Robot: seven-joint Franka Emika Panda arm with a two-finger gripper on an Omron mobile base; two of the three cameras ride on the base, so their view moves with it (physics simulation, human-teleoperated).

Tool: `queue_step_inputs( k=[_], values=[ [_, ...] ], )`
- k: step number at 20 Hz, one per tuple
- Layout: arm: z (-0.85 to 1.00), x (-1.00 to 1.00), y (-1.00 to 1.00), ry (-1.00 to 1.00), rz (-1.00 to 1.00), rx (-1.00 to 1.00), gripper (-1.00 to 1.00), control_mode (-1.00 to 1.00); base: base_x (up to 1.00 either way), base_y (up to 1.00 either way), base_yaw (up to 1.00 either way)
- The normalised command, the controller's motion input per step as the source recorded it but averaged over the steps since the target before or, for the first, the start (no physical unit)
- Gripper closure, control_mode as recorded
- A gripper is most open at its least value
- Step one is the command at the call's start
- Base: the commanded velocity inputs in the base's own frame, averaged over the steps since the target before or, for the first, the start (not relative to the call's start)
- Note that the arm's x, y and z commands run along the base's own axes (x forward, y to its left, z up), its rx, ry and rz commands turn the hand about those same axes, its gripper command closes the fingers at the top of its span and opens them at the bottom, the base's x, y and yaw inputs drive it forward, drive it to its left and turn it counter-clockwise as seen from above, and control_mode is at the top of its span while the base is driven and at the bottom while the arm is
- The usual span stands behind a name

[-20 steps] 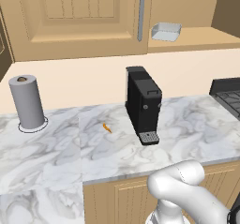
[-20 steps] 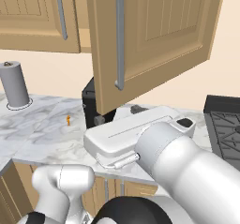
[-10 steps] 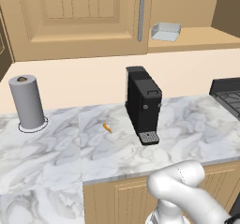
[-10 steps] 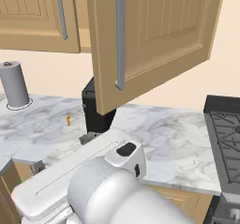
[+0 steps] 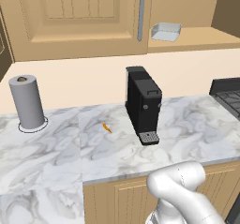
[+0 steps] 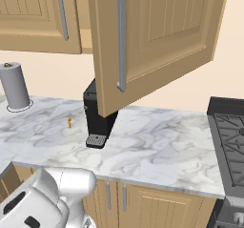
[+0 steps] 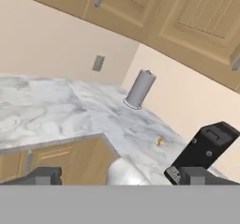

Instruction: Retrieve the tupperware from the cabinet, then place the raw meat into the tupperware to avoid contamination.

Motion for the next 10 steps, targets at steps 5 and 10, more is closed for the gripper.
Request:
queue_step_inputs(
  k=[5, 10],
  values=[
    [0.02, -0.14, 0.56, -0.26, -0.08, -0.27, -1.00, -1.00, 0.00, 0.00, 0.00],
    [0.01, 0.00, 0.74, -0.34, -0.07, -0.29, -1.00, -1.00, 0.00, 0.00, 0.00]
  ],
)
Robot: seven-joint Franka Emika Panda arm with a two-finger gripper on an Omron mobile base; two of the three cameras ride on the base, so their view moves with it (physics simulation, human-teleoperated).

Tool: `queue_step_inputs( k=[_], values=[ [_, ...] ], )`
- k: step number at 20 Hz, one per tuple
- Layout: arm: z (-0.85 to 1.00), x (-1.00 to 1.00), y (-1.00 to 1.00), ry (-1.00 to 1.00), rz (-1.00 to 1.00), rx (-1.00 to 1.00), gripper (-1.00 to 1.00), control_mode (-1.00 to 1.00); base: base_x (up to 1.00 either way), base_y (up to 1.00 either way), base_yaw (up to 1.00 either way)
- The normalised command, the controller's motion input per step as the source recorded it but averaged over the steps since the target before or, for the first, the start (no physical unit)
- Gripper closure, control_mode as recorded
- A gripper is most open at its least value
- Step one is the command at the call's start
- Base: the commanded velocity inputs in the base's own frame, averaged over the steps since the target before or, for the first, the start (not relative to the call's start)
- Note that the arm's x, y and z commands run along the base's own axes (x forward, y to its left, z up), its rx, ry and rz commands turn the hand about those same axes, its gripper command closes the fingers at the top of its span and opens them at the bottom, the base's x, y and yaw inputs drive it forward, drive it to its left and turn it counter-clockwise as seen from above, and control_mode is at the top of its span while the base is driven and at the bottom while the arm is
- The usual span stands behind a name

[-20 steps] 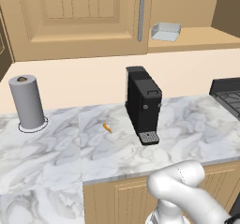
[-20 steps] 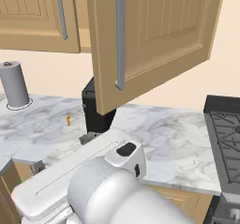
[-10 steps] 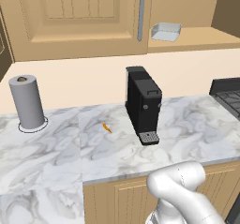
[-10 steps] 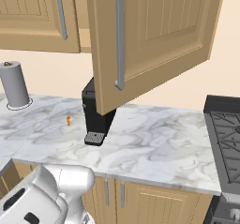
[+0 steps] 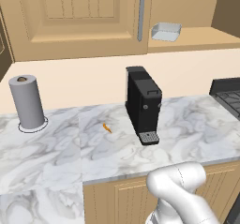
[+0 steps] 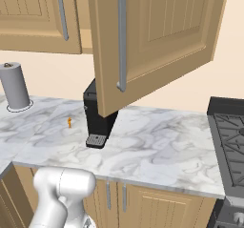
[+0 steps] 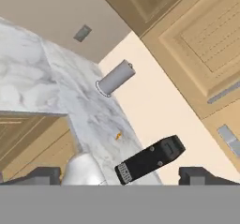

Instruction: Retrieve the tupperware from the cabinet, then place the raw meat into the tupperware to avoid contamination.

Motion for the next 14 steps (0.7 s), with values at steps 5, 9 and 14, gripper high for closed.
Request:
queue_step_inputs(
  k=[5, 9, 14],
  values=[
    [0.13, 0.20, 0.74, -0.24, -0.11, -0.29, -1.00, -1.00, 0.00, 0.00, 0.00],
    [0.21, 0.43, 0.48, -0.16, -0.15, -0.24, -1.00, -1.00, 0.00, 0.00, 0.00],
    [0.15, 0.55, 0.05, -0.09, -0.19, -0.16, -1.00, -1.00, 0.00, 0.00, 0.00]
  ],
)
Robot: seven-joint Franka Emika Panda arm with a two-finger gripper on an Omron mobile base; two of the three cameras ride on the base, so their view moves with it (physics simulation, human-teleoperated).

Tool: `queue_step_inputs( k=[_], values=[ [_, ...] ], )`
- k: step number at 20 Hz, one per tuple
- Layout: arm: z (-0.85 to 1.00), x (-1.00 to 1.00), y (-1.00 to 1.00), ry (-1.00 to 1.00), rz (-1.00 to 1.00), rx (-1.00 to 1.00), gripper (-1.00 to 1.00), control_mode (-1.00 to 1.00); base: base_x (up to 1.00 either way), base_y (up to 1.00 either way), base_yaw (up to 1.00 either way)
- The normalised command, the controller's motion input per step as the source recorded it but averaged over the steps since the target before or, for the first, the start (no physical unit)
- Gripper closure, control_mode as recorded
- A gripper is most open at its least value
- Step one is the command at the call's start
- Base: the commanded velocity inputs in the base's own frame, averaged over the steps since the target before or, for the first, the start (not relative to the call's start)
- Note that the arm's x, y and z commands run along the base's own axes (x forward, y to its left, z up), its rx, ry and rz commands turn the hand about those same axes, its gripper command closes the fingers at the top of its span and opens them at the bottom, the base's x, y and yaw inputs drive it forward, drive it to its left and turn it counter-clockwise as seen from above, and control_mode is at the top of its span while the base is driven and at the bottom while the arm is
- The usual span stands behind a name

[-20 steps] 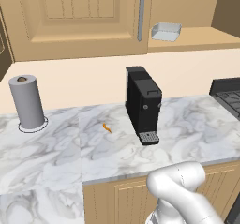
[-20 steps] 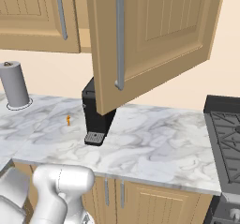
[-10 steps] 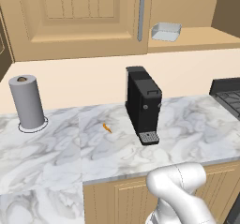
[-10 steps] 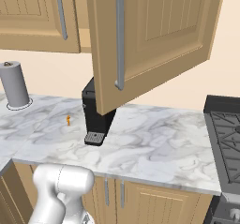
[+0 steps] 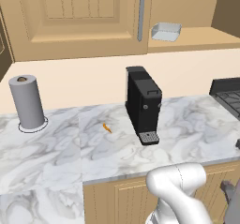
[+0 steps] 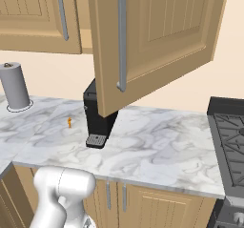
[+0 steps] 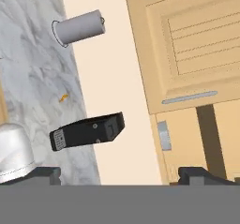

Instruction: Retrieve the tupperware from the cabinet, then place the raw meat into the tupperware to avoid contamination.

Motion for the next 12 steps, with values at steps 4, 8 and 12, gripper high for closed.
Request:
queue_step_inputs(
  k=[4, 8, 12],
  values=[
    [0.09, 0.49, -0.14, -0.08, -0.21, -0.11, -1.00, -1.00, 0.00, 0.00, 0.00],
    [0.04, 0.48, -0.23, -0.07, -0.23, -0.09, -1.00, -1.00, 0.00, 0.00, 0.00],
    [0.00, 0.41, -0.31, -0.06, -0.24, -0.08, -1.00, -1.00, 0.00, 0.00, 0.00]
  ],
)
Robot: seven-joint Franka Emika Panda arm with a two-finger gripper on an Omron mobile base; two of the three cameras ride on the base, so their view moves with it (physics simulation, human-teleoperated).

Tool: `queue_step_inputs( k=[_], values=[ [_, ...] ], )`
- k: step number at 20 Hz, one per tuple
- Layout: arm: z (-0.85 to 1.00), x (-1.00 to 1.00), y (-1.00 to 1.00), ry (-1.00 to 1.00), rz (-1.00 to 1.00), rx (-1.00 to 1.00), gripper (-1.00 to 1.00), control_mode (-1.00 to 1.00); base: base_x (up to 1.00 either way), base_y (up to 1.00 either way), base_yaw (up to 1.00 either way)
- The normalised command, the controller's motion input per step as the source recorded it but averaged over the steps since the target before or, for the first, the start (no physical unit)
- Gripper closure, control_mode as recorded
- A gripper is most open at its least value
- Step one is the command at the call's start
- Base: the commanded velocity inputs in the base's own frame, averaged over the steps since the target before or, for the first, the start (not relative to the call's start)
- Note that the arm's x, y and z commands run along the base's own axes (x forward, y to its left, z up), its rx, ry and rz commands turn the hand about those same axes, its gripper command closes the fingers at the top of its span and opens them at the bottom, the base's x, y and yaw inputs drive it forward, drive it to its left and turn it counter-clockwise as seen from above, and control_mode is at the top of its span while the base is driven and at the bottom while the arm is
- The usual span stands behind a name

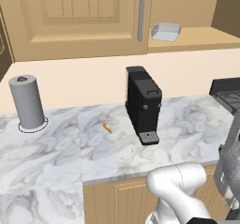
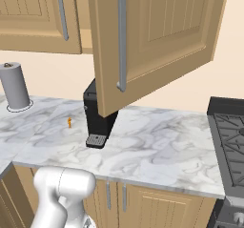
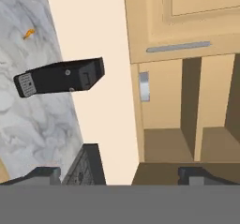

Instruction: Retrieve the tupperware from the cabinet, then place the raw meat into the tupperware to avoid contamination.

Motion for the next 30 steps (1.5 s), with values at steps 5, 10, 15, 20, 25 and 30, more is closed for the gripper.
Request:
queue_step_inputs(
  k=[5, 10, 15, 20, 25, 30],
  values=[
    [0.00, 0.46, -0.31, -0.06, -0.24, -0.07, -1.00, -1.00, 0.00, 0.00, 0.00],
    [0.00, 0.51, -0.32, -0.08, -0.21, -0.05, -1.00, -1.00, 0.00, 0.00, 0.00],
    [0.00, 0.51, -0.38, -0.09, -0.19, -0.04, -1.00, -1.00, 0.00, 0.00, 0.00],
    [0.00, 0.49, -0.41, -0.09, -0.20, -0.02, -1.00, -1.00, 0.00, 0.00, 0.00],
    [0.00, 0.49, -0.44, -0.09, -0.19, -0.01, -1.00, -1.00, 0.00, 0.00, 0.00],
    [0.00, 0.29, -0.66, -0.10, -0.11, 0.00, -1.00, -1.00, 0.00, 0.00, 0.00]
  ],
)
